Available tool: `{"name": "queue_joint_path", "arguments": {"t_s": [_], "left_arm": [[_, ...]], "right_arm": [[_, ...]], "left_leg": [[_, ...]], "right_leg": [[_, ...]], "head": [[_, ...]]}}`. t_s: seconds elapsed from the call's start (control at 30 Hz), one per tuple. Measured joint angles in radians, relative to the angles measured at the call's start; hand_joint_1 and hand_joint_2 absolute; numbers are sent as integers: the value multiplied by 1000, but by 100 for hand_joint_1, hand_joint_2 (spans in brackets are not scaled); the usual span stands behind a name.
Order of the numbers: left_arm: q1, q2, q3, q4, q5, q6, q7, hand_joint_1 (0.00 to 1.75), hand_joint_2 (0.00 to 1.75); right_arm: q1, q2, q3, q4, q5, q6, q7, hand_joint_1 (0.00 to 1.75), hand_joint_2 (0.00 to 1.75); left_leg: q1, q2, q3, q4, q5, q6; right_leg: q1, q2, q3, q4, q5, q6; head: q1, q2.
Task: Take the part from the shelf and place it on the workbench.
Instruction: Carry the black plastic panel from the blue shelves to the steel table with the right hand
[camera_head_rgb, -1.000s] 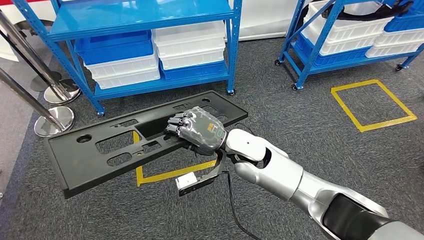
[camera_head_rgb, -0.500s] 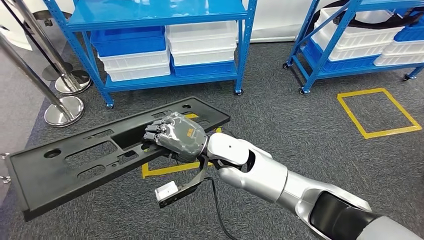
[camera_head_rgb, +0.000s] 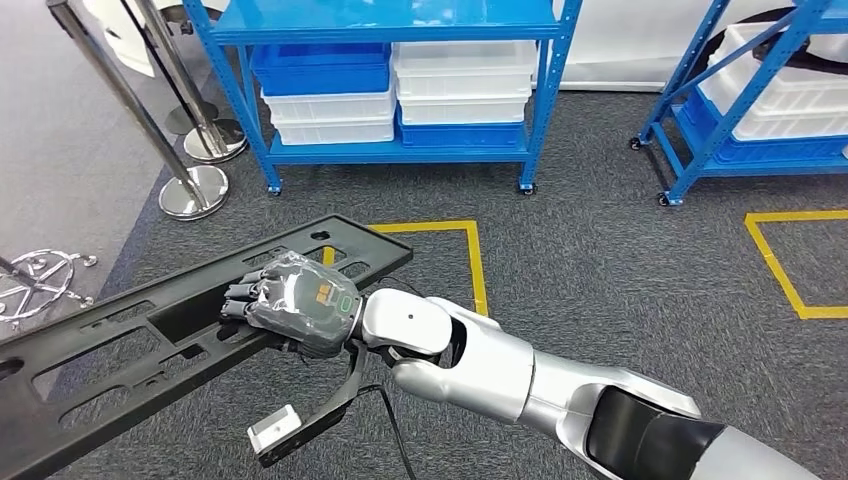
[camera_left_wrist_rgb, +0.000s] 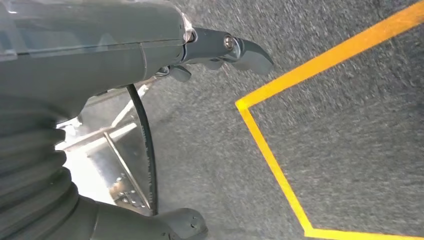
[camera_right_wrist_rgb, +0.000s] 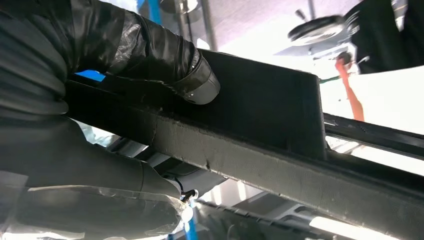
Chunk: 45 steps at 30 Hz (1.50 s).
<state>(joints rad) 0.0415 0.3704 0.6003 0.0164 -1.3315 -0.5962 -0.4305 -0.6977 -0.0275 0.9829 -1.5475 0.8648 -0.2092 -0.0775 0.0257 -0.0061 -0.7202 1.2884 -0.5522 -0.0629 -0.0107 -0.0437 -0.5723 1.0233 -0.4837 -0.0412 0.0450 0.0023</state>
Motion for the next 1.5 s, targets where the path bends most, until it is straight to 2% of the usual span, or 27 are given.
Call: {"name": "queue_joint_path", "arguments": {"t_s": [0.07,0.13,0.2,0.27,0.33,0.4,0.43,0.47,0.5,0.53,0.57,0.63,0.7,0.77,0.83,0.9,0.97,1.0,1.03,1.1,1.17,1.2,1.27,1.33,1.4,1.47,1.5], "left_arm": [[1,0,1,0,-7,0,0,0,175],[1,1,3,0,-11,0,-1,0,175],[0,1,9,0,-17,0,-2,0,175],[3,2,15,0,-24,0,-4,0,175],[6,2,20,0,-31,-2,-5,0,175],[5,2,27,0,-35,-3,-7,0,175],[5,2,30,0,-36,-3,-8,0,175],[5,2,33,0,-36,-3,-8,0,175],[6,2,36,0,-36,-3,-9,0,175],[7,2,39,0,-36,-3,-10,0,175],[8,2,41,0,-37,-4,-11,0,175],[8,2,43,0,-38,-4,-12,0,175],[8,3,45,0,-38,-4,-13,0,175],[16,5,45,0,-39,-5,-14,0,175],[22,7,47,0,-39,-6,-15,0,175],[21,9,50,0,-39,-5,-16,0,175],[18,9,54,0,-39,-5,-17,0,175],[18,9,56,0,-40,-6,-18,0,175],[19,9,58,0,-41,-6,-19,0,175],[22,10,62,0,-45,-5,-19,0,175],[21,12,64,0,-50,-5,-19,0,175],[21,12,66,0,-51,-5,-19,0,175],[23,13,67,0,-52,-5,-19,0,175],[27,13,68,0,-53,-5,-19,0,175],[25,12,69,0,-54,-5,-19,0,175],[21,11,70,0,-53,-5,-19,0,175],[21,11,71,0,-53,-5,-19,0,175]], "right_arm": [[0,2,5,3,0,-1,2,175,175],[-3,4,6,4,0,-1,3,175,175],[-8,6,8,4,0,-4,3,175,175],[-12,7,9,5,1,-8,3,175,175],[-14,7,9,6,2,-12,3,175,175],[-14,5,9,9,2,-17,3,175,175],[-13,4,10,12,2,-19,3,175,175],[-11,2,10,14,2,-20,3,175,175],[-9,0,10,17,2,-20,2,175,175],[-8,-1,10,19,2,-20,2,175,175],[-7,-2,10,20,2,-21,2,175,175],[-8,-3,10,20,2,-22,1,175,175],[-7,-3,10,21,2,-24,0,175,175],[-8,-3,10,21,3,-25,0,175,175],[-9,-2,10,21,3,-26,0,175,175],[-9,-2,10,21,3,-27,-1,175,175],[-7,-2,11,23,3,-28,-1,175,175],[-5,-2,11,25,3,-28,-1,175,175],[-4,-2,11,26,3,-28,-1,175,175],[-4,-2,11,26,3,-28,-1,175,175],[-4,-2,11,26,3,-29,-1,175,175],[-4,-2,11,26,3,-29,-1,175,175],[-4,-2,11,26,3,-29,-2,175,175],[-4,-2,11,25,3,-30,-2,175,175],[-3,-3,11,25,3,-31,-2,175,175],[2,-6,11,25,3,-31,-2,175,175],[5,-8,11,26,3,-31,-2,175,175]], "left_leg": [[0,12,67,-102,52,1],[-8,39,142,-232,88,11],[-16,46,160,-276,90,27],[-14,26,156,-280,97,42],[-10,10,156,-289,108,58],[-9,-5,152,-292,116,68],[-9,-14,148,-291,117,70],[-10,-26,145,-290,118,71],[-10,-38,144,-288,119,71],[-11,-52,143,-285,119,71],[-11,-65,142,-282,118,69],[-12,-90,136,-272,115,64],[-9,-112,123,-266,117,52],[-3,-128,115,-269,121,37],[-5,-88,101,-243,104,26],[-7,-25,55,-143,51,16],[-2,-4,0,-28,4,8],[0,-1,-9,-7,4,5],[1,2,2,-26,22,4],[0,31,74,-155,81,6],[-9,67,129,-259,114,19],[-13,74,136,-276,115,26],[-15,53,131,-278,121,41],[-11,32,131,-287,129,53],[-8,11,130,-293,135,63],[-9,-15,127,-292,137,67],[-9,-29,126,-291,138,68]], "right_leg": [[0,-23,-4,5,-1,1],[5,-42,-5,8,-2,7],[9,-57,-6,8,-1,17],[8,-65,-4,8,-2,28],[5,-29,-18,45,-33,37],[3,22,-68,157,-100,40],[4,33,-99,225,-130,40],[4,37,-121,273,-143,40],[4,39,-128,286,-136,39],[4,42,-116,261,-110,37],[4,52,-88,201,-70,33],[1,97,-30,74,-15,24],[1,120,-11,23,-5,19],[1,99,-9,14,-2,13],[-2,74,-2,1,4,4],[-2,46,3,-6,5,-2],[-1,17,3,-4,3,-4],[0,3,2,-2,1,-4],[0,-10,2,-1,-2,-3],[1,-33,6,2,-7,1],[6,-53,10,1,-10,9],[9,-62,12,0,-11,13],[11,-78,13,-2,-11,21],[8,-48,7,19,-30,30],[4,10,-35,116,-88,33],[6,34,-99,247,-143,31],[7,37,-117,282,-147,30]], "head": [[0,0],[0,0],[0,0],[0,0],[0,0],[0,0],[0,0],[0,0],[0,0],[0,0],[0,0],[0,0],[0,0],[0,0],[0,0],[0,0],[0,0],[0,0],[0,0],[0,0],[0,0],[0,0],[0,0],[0,0],[0,0],[0,0],[0,0]]}}
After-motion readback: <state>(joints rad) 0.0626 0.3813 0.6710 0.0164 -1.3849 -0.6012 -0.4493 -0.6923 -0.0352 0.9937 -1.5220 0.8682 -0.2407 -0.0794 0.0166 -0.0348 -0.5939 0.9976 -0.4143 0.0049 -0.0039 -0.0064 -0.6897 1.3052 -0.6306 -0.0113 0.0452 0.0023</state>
